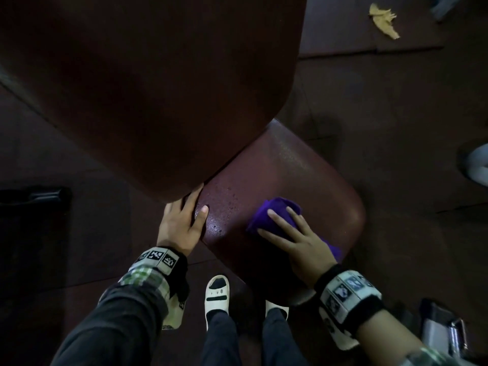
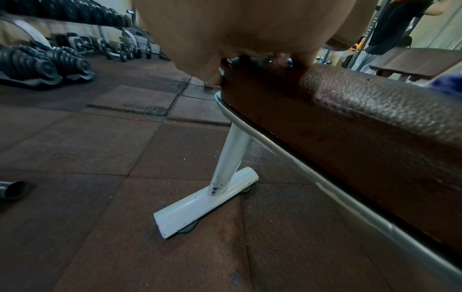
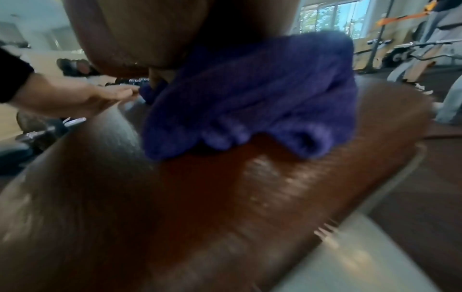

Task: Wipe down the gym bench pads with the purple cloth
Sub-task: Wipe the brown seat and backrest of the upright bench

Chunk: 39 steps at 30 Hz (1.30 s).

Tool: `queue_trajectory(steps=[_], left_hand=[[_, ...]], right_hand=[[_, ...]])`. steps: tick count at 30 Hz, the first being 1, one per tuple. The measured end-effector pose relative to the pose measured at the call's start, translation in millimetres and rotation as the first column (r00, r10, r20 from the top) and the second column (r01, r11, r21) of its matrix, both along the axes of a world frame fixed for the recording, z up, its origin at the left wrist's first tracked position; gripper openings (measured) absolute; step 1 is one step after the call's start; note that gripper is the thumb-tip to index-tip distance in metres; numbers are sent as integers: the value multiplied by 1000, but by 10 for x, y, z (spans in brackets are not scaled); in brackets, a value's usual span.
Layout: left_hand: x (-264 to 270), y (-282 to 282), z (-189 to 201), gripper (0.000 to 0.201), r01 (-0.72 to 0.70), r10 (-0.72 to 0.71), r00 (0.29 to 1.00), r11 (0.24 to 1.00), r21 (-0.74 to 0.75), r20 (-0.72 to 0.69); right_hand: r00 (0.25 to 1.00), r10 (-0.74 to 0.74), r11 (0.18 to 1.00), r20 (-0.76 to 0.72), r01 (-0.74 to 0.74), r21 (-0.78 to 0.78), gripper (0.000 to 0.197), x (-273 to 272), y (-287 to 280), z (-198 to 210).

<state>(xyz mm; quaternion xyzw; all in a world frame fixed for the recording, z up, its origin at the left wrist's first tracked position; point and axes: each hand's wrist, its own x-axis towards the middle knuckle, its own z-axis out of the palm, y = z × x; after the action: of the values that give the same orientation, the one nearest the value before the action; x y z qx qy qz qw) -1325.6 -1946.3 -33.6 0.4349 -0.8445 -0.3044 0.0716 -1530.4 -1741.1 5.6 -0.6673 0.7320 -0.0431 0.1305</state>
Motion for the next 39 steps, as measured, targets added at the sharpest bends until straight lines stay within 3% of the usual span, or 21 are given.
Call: queue_trajectory(steps=[3,6,8,10,14,16,19,21,24,26,28,31,34,39], left_hand=[[19,-13,-1,66,-1,1,1000,1000,10,6],[21,-18,-1,65,2,-2,1000,1000,8,2],[13,-22,-2,65,-3,3,1000,1000,11,-5],[12,-16,-7,63,-5,5,1000,1000,7,-12],[25,-9,-16,62,2,-2,1000,1000,27,-13],[21,11,5,62,5,-6,1000,1000,28,15],[-12,163,76,62,-10,17,997,996,-88,76],[-62,397,188,62,-93,102,992,989,-117,68],[-211,896,411,55,-138,132,990,981,-139,-54],[-384,1205,494,54,-55,47,997,989,-136,-60],[-616,1394,486,64,13,-10,999,995,-98,34],[-964,1408,446,82,9,2,981,999,-53,194],[-1012,1374,396,81,28,-14,975,998,-60,220],[-601,1592,291,87,168,-158,977,984,-57,145]], right_hand=[[999,36,999,12,-36,-25,60,293,-218,-21],[965,264,961,-6,-263,-83,46,478,-17,-128],[915,400,914,-55,-402,-47,51,430,259,-161],[893,439,897,-97,-442,-8,63,274,507,-152],[965,258,966,-49,-259,-7,78,-53,633,-108],[994,99,995,54,-98,-18,77,-75,452,-87],[982,-43,999,183,46,-10,68,125,-8,-63],[928,-93,995,361,103,-7,63,294,-261,-25],[753,-192,971,629,239,11,58,325,-390,44],[754,-262,925,603,374,-66,57,173,-300,19],[787,-392,860,477,498,-114,54,-56,-162,-47],[768,-575,786,282,614,-72,56,-338,-44,-126],[772,-588,786,241,616,-54,56,-421,-12,-194],[763,-592,776,260,627,-70,53,-389,23,-275]])
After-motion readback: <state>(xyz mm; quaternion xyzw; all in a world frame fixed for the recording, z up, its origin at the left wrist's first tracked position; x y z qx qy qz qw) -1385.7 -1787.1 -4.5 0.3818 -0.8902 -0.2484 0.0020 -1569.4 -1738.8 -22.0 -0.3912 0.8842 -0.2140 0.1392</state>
